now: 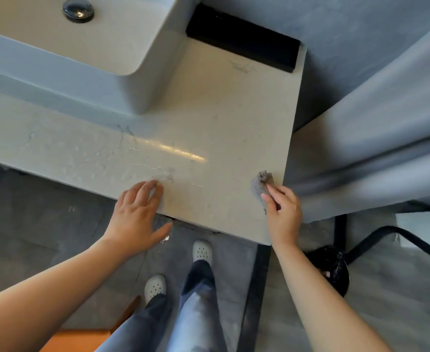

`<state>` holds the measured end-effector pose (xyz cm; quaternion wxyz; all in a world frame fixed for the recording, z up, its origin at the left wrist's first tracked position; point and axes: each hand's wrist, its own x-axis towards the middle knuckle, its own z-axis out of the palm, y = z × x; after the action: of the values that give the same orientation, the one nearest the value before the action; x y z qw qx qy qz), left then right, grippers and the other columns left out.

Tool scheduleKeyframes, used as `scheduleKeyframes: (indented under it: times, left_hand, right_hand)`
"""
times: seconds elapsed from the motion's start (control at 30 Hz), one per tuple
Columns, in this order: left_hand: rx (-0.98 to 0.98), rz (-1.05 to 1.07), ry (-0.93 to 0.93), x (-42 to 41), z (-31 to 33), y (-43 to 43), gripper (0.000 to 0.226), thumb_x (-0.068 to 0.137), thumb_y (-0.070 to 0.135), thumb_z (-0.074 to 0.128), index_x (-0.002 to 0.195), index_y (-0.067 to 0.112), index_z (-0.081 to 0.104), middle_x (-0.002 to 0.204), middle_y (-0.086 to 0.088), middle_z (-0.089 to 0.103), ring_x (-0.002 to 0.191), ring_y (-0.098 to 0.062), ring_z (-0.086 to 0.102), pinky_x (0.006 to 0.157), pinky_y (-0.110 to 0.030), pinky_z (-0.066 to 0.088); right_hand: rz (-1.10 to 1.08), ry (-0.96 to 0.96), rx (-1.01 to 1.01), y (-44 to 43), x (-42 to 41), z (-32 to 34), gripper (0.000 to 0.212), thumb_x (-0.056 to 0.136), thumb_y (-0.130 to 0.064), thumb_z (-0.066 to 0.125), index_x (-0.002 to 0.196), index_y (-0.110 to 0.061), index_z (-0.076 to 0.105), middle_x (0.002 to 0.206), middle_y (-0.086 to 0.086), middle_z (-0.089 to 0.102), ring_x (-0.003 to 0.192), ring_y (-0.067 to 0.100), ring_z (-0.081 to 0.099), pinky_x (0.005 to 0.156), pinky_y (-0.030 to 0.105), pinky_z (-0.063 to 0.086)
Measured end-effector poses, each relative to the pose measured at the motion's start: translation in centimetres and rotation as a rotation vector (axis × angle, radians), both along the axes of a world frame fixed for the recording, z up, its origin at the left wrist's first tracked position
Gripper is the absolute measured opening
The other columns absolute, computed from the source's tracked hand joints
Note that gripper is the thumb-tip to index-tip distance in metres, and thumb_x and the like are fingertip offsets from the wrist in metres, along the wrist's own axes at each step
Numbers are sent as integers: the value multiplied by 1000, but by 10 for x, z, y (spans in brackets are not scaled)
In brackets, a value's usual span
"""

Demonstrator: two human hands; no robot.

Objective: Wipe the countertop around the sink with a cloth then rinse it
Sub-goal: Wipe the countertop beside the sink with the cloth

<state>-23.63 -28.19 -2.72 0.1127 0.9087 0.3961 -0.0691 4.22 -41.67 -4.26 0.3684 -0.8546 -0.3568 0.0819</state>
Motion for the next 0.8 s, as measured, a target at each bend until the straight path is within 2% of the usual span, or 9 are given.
scheduleKeyframes:
  times: [0.2,0.3,0.37,0.43,0.5,0.57,0.67,0.7,0.8]
  left_hand:
    - [1,-6,-8,-2,-5,-2,89,75,66,38,140,5,39,144,-16,39,130,-37,34,105,-52,31]
    - [-4,-24,-2,-3,-5,0,92,75,67,35,141,5,37,146,-16,37,132,-38,32,106,-52,29]
    - [-8,-32,4,-4,-4,1,92,74,67,34,142,6,36,147,-16,35,133,-37,31,106,-52,29]
    - [-8,-32,10,-4,-3,2,92,74,68,33,143,6,35,148,-15,34,133,-37,30,107,-51,28]
    - [-10,-28,8,-3,-2,2,92,74,68,34,142,6,36,147,-15,35,133,-36,30,107,-51,28]
    - [-16,-19,5,-2,-2,1,92,74,68,35,142,6,37,146,-16,37,132,-37,31,106,-52,29]
    - [-5,-15,7,-2,-4,-1,92,74,69,36,142,6,37,146,-15,37,132,-37,32,106,-52,30]
    - [-4,-17,5,-3,-5,-2,92,74,69,36,142,6,37,146,-15,37,132,-37,32,106,-52,30]
    - [-4,-14,-8,-2,-6,-2,92,74,68,37,141,5,38,145,-16,38,132,-38,33,106,-52,30]
  right_hand:
    - [-13,-15,37,-19,-53,-6,27,85,-11,67,112,-12,69,106,1,63,99,19,54,86,27,47]
    - [-19,-31,20,-28,-82,-3,26,85,-12,67,111,-12,70,105,0,63,97,13,52,87,5,35]
    - [24,37,5,-33,-95,4,26,84,-12,68,110,-12,70,102,-3,62,95,14,54,83,-1,32]
    - [122,128,-47,-36,-102,11,28,84,-13,69,112,-14,69,99,-10,60,96,13,56,80,0,35]
    - [185,134,-57,-38,-100,20,28,84,-13,69,111,-14,69,97,-13,60,96,12,56,80,2,37]
    - [116,92,26,-32,-87,27,26,83,-12,70,109,-13,70,97,-10,60,93,12,56,80,6,39]
    - [-34,30,89,-12,-52,25,24,84,-12,68,107,-11,71,98,-2,62,92,23,57,79,29,47]
    - [-67,20,76,-4,-40,21,24,84,-12,68,107,-10,71,99,1,63,93,26,57,79,32,47]
    - [-96,34,19,15,-19,8,26,84,-11,67,110,-9,70,102,6,64,96,28,57,82,30,44]
